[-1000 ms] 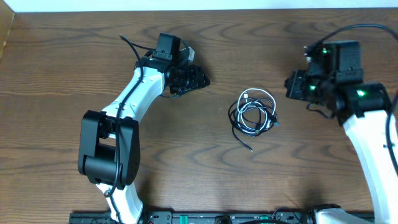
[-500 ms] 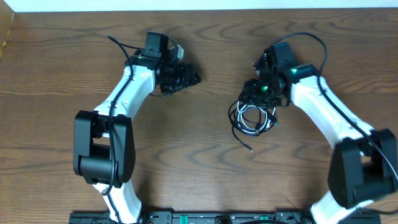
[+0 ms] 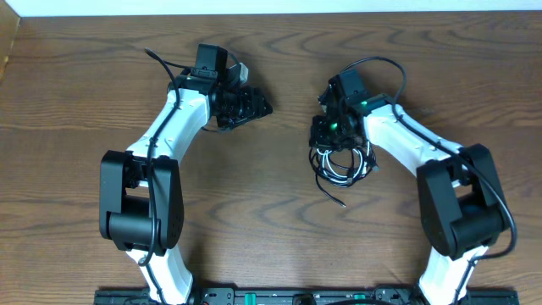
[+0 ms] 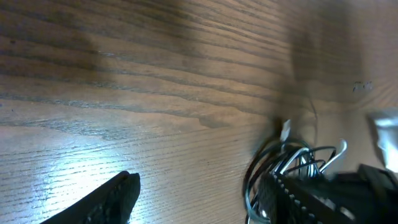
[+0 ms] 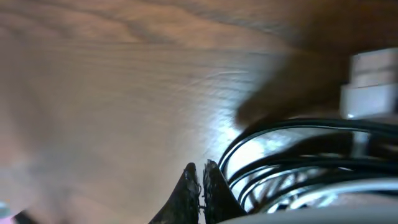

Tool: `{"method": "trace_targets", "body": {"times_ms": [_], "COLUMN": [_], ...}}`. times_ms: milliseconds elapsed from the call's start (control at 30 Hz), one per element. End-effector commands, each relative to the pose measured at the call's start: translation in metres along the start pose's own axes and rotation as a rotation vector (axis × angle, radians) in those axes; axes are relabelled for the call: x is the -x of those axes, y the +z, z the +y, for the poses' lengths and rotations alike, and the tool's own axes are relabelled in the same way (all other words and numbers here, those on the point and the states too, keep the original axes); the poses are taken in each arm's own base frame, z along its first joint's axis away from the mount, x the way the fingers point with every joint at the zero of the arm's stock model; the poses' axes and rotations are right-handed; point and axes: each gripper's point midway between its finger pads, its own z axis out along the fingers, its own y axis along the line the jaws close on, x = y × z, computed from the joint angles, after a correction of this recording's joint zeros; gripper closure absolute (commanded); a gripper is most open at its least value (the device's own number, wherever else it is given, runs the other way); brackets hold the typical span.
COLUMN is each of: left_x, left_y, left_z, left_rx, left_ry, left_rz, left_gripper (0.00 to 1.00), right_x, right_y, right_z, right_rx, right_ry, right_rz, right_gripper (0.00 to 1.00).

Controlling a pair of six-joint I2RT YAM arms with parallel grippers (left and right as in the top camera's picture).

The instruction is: Untangle cables

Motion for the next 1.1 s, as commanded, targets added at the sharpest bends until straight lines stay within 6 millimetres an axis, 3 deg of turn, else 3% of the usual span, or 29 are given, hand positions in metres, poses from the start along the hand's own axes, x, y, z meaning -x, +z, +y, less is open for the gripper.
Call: {"method": "trace_targets", "body": {"times_ms": [0,33,67,100,167,233,300,333,433,600,700,800,933,1067], "left_x": [0.001,0.001,0.001,0.001,0.001,0.000,0.000,0.000,-0.002,-0.003,-0.005,-0.007,-0.018,-0.022], "left_y": [-0.001,-0.001,-0.001,-0.001,-0.001,-0.001,-0.001,-0.001,-0.001,-0.001,-0.001,-0.001,-0.004,-0.006], "left_z": [0.001,0.001,0.001,0.001,0.000,0.000,0.000,0.001,0.002,0.002,0.001,0.001,-0.031,-0.039], "left_rx": [0.008,0.009,0.009,0.009,0.009,0.009,0.009,0.009,0.013,0.013,0.007,0.010,-0.185,-0.240], "left_ry": [0.024,0.024,0.024,0.024,0.024,0.024,0.024,0.023,0.019,0.044,0.066,0.093,0.201,0.238], "left_rz": [-0.004,-0.003,-0.003,-0.003,-0.003,-0.002,-0.001,0.001,0.007,0.011,0.020,0.030,0.079,0.091], "left_gripper": [0.33,0.33,0.33,0.33,0.33,0.33,0.33,0.33,0.33,0.33,0.33,0.33,0.33,0.33], "right_x": [0.018,0.021,0.022,0.026,0.032,0.038,0.042,0.047,0.049,0.049,0.050,0.048,0.044,0.045], "right_y": [-0.100,-0.131,-0.144,-0.174,-0.208,-0.219,-0.210,-0.196,-0.182,-0.177,-0.179,-0.189,-0.219,-0.246], "right_z": [0.097,0.119,0.127,0.143,0.153,0.146,0.130,0.108,0.071,0.041,0.000,-0.039,-0.107,-0.152], "right_rx": [0.428,0.551,0.596,0.675,0.710,0.654,0.573,0.456,0.266,0.124,-0.052,-0.184,-0.293,-0.339], "right_ry": [-0.080,-0.120,-0.138,-0.175,-0.219,-0.201,-0.147,-0.090,-0.013,0.042,0.127,0.183,0.330,0.402], "right_rz": [-0.078,-0.104,-0.119,-0.167,-0.258,-0.332,-0.348,-0.364,-0.386,-0.402,-0.430,-0.445,-0.462,-0.505], "right_gripper": [0.99,0.99,0.99,0.99,0.99,0.99,0.99,0.99,0.99,0.99,0.99,0.99,0.99,0.99]}}
